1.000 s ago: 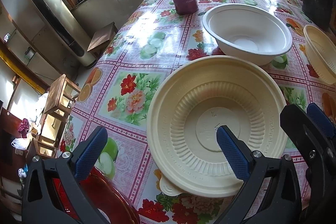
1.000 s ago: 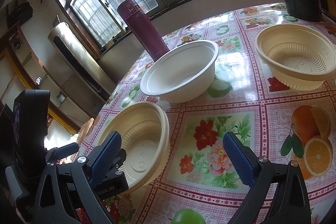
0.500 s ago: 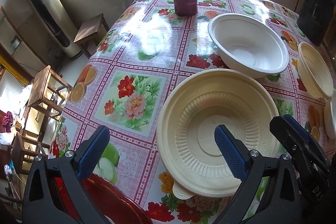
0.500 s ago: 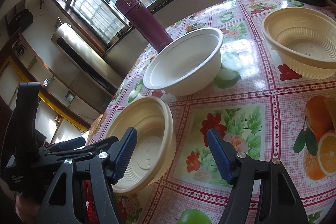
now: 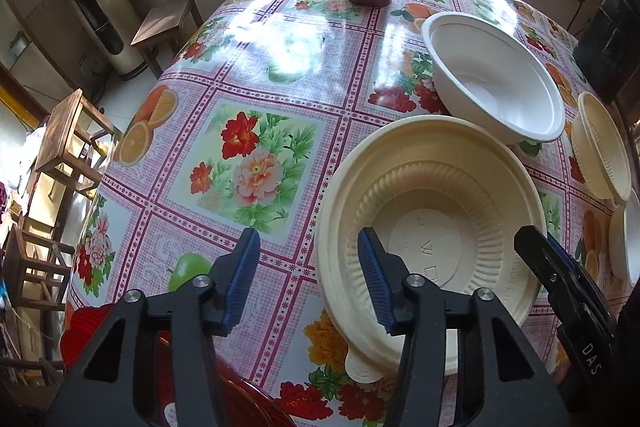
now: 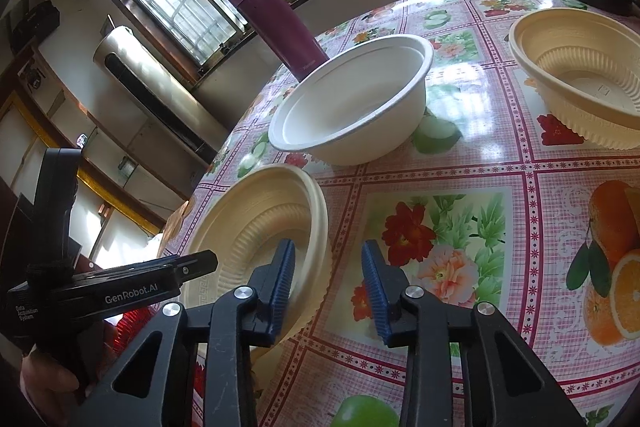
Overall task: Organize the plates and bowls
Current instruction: 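Close the left gripper on the rim of the large beige ribbed plate, then lift the beige plate with the left gripper over the red plate stack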
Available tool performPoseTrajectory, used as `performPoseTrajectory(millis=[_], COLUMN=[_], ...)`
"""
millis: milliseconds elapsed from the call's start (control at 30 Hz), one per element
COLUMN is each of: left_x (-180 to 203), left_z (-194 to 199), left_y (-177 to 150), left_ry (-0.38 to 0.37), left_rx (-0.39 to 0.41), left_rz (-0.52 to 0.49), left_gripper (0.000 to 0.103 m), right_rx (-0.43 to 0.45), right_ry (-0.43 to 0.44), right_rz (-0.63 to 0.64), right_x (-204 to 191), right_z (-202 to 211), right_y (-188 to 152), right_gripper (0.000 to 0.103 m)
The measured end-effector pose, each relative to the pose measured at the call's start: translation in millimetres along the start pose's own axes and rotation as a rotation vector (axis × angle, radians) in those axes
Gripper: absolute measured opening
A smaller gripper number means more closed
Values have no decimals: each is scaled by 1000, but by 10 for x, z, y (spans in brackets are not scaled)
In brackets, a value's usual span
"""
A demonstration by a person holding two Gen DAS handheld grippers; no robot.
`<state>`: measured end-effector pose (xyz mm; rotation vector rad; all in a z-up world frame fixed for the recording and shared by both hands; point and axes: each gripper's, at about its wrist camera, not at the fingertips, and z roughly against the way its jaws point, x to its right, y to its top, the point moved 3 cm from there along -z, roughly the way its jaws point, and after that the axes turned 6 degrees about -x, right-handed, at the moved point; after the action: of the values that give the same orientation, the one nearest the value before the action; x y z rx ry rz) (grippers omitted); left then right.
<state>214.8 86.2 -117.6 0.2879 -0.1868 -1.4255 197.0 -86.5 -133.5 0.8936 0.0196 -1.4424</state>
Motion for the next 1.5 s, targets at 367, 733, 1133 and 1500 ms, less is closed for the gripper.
performPoseTrajectory(millis=[367,733,1133,1500], left_x=[48,107,7,-613], left_z=[-9,146,694,1172], left_y=[-14,-117,-473,-969], left_ry=[-67,-56,-119,-48], left_rx=[-18,18,121,269], left_rz=[7,-29,-77,-47], left_gripper=[15,12,12,12], right_rx=[-1,-5,45,150], right_ry=[-17,-26,31,138], right_rz=[38,40,38,97], right_x=[-64,-65,-169,-892], right_z=[-1,43,376,749], right_y=[0,-17,-150,-643], right_gripper=[17,13,10,10])
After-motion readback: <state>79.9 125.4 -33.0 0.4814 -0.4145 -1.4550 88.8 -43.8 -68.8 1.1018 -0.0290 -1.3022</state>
